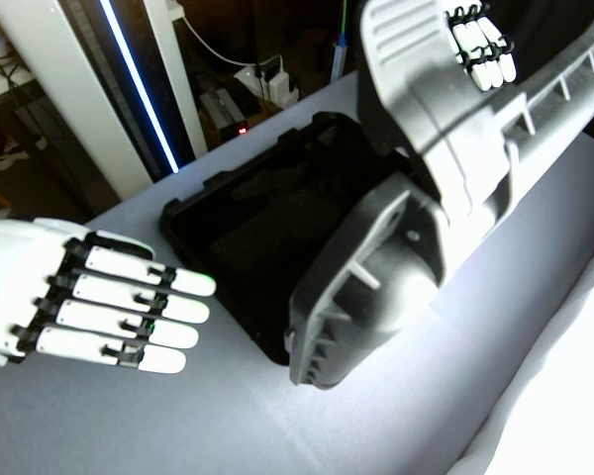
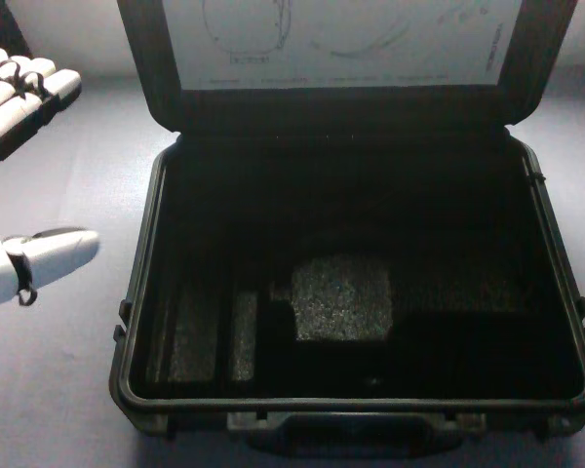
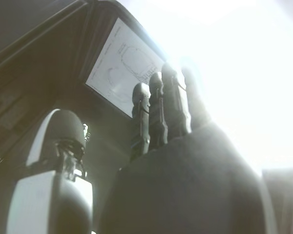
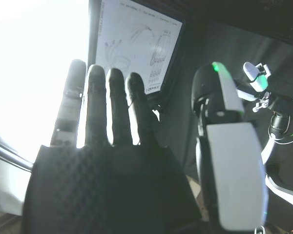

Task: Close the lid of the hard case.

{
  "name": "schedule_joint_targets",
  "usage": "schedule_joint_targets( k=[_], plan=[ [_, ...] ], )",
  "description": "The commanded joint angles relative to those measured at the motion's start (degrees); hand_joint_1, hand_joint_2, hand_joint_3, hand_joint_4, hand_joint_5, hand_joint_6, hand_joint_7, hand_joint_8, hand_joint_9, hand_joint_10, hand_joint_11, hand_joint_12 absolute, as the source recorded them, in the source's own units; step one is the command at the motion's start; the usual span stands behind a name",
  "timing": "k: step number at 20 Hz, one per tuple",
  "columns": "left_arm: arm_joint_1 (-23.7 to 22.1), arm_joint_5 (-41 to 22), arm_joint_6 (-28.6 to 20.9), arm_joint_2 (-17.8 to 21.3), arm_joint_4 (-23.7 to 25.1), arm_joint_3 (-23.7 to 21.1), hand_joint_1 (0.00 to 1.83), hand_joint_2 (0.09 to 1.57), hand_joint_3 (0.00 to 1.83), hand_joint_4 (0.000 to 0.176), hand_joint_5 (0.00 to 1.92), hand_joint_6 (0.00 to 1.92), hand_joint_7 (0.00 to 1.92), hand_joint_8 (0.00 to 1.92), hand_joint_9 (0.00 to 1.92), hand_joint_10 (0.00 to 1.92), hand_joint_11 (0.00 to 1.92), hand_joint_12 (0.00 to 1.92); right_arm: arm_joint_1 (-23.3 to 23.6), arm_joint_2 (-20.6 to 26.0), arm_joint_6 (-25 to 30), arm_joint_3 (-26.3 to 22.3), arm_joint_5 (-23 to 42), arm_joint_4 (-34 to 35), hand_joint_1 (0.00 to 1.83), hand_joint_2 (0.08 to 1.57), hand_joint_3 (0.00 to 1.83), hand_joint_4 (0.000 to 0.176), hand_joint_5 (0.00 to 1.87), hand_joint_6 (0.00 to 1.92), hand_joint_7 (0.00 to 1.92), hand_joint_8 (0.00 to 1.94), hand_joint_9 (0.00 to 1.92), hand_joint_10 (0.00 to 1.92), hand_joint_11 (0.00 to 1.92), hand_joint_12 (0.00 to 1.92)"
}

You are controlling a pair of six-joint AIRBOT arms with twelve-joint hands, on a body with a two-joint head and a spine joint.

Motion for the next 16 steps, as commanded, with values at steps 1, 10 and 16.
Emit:
schedule_joint_targets(
  k=[1, 10, 16],
  plan=[
    [-0.64, -7.25, -0.05, 0.02, -0.47, 0.35, 0.00, 1.11, 0.02, 0.000, 0.00, 0.00, 0.00, 0.00, 0.00, 0.00, 0.00, 0.00, 0.56, 0.06, -0.02, 0.33, 6.81, 1.81, 0.03, 1.33, 0.02, 0.000, 0.07, 0.00, 0.03, 0.00, 0.00, 0.00, 0.03, 0.06],
    [-8.34, 0.89, -0.05, -4.40, -3.66, 7.28, 0.00, 1.12, 0.01, 0.000, 0.00, 0.00, 0.00, 0.00, 0.00, 0.00, 0.00, 0.00, 8.26, -3.60, 0.13, 6.14, -0.39, 2.90, 0.04, 1.27, 0.00, 0.000, 0.07, 0.00, 0.08, 0.00, 0.05, 0.00, 0.04, 0.03],
    [-16.14, 11.58, -0.01, -9.41, -6.02, 15.10, 0.00, 1.06, 0.00, 0.000, 0.00, 0.00, 0.00, 0.00, 0.00, 0.00, 0.00, 0.00, 17.77, -8.14, 0.13, 14.16, -13.11, 3.02, 0.12, 1.30, 0.01, 0.000, 0.06, 0.00, 0.04, 0.00, 0.01, 0.00, 0.02, 0.01]
  ],
)
